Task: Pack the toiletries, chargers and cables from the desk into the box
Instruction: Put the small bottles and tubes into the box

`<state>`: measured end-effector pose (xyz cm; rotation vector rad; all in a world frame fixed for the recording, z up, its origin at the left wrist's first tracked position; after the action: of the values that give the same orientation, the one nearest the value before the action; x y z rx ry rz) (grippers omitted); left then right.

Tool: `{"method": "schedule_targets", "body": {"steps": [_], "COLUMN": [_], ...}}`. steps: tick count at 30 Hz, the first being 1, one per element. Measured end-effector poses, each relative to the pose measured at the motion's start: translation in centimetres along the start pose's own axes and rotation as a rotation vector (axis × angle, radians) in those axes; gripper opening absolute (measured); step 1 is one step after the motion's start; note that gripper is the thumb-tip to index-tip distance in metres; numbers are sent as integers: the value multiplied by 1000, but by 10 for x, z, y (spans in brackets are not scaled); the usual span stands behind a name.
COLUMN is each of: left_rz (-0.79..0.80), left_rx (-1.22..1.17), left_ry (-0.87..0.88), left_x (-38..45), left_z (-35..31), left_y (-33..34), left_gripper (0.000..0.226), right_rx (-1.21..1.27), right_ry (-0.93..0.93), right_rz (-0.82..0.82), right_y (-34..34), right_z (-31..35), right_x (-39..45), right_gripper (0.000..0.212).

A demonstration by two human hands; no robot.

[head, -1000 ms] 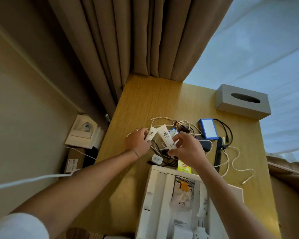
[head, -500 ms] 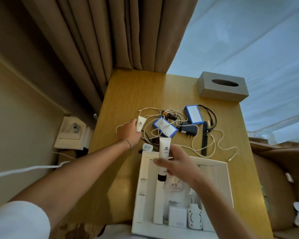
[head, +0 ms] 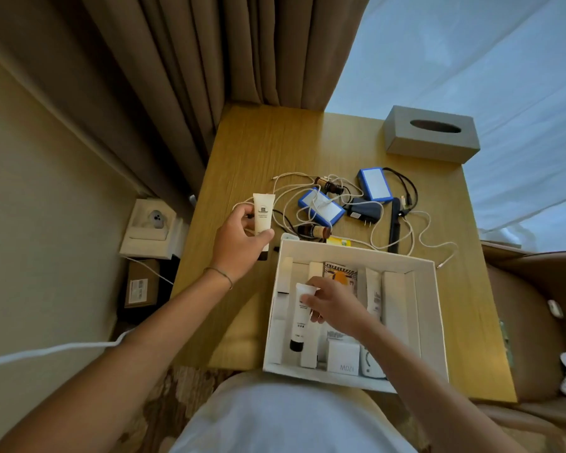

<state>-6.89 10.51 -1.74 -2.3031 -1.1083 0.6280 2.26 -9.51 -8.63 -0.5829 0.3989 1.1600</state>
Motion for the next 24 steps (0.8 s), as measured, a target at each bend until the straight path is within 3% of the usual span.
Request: {"method": "schedule_targets", "body": {"steps": [2, 5, 11, 17, 21, 24], "left_rz": [25, 73, 151, 133, 192, 328], "left_rx": [-35, -38, -2, 175, 373, 534], "left_ry": [26, 46, 22, 61, 125, 173], "left_x": [-17, -38, -61, -64, -56, -51], "left_z": [-8, -15, -18, -27, -41, -51], "left_y": [-5, -8, -11, -19, -11, 8], "left_gripper": [40, 40, 40, 19, 16, 25], "right_rx": [-101, -195, -252, -611, -786, -805], "right_ry": [26, 45, 24, -235, -242, -225], "right_rz": [5, 21, 5, -167, -111, -82], "right_y": [4, 12, 28, 22, 23, 23], "right_z": [-12, -23, -28, -6, -9, -5], "right_x": [5, 12, 19, 18, 19, 19], "right_gripper": [2, 17, 8, 13, 23, 26]}}
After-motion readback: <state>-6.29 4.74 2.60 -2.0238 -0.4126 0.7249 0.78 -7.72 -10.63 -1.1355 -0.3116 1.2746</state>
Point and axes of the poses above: each hand's wrist, its own x-axis towards the middle knuckle, its own y-axis out of the palm, z = x × y, the point moved 10 cm from there along x, towards the middle knuckle, and after that the axes turned 15 degrees about x, right-handed, at the moved point
